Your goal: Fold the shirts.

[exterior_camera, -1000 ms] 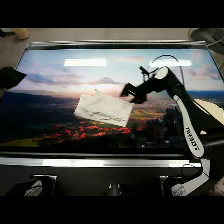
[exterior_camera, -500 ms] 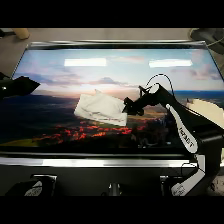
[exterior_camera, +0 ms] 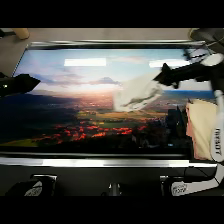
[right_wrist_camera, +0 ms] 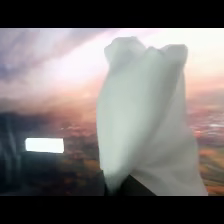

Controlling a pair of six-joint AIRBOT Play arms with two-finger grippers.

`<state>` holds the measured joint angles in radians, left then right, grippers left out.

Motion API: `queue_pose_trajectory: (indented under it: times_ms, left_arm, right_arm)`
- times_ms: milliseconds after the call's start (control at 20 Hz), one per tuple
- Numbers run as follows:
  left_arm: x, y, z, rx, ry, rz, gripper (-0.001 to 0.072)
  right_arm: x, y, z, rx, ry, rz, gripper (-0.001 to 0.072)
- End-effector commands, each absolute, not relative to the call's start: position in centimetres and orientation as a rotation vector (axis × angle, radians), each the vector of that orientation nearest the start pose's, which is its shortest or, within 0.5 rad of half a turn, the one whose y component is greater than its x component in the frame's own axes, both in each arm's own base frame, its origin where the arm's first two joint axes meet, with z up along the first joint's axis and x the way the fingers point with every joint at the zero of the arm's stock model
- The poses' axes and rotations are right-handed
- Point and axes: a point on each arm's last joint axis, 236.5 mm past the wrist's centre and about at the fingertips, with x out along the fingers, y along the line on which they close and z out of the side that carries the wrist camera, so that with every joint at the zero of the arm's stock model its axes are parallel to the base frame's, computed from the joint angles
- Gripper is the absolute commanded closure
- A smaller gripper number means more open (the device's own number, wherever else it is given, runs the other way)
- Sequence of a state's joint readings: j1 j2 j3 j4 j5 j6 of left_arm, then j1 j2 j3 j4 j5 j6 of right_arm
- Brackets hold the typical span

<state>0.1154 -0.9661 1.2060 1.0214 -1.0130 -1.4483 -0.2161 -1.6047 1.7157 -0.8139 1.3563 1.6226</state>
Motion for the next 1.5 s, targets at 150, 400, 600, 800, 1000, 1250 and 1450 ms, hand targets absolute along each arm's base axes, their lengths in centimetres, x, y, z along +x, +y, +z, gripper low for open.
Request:
queue_pose_trajectory:
  times_ms: [150, 400, 600, 800, 1000, 1250, 1450]
  left_arm:
    - [40.2, -5.6, 20.3, -0.383, 0.663, -0.251, 0.0676]
    - [40.2, -5.6, 20.3, -0.383, 0.663, -0.251, 0.0676]
    - [40.2, -5.6, 20.3, -0.383, 0.663, -0.251, 0.0676]
    - [40.2, -5.6, 20.3, -0.383, 0.663, -0.251, 0.0676]
    - [40.2, -5.8, 20.3, -0.381, 0.664, -0.256, 0.0676]
    - [39.9, -7.4, 20.3, -0.368, 0.672, -0.294, 0.0677]
    - [40.0, -7.9, 20.4, -0.29, 0.683, -0.304, 0.0679]
  right_arm:
    - [39.8, -14.8, 17.4, 0.827, 0.995, -0.099, 0.0693]
    - [34.4, -22.2, 18.9, 0.959, 0.9, -0.304, 0.0694]
    - [30.9, -25.3, 18.5, 1.124, 0.874, -0.467, 0.0694]
    - [25.5, -27.0, 13.8, 1.105, 1.064, -0.693, 0.0694]
    - [16.4, -25.0, 6.5, 1.059, 1.395, -0.915, 0.0694]
    - [15.4, -21.5, 0.1, 1.058, 1.444, -0.819, 0.0019]
    - [20.9, -28.6, 9.4, 0.806, 1.112, -0.836, 0.0022]
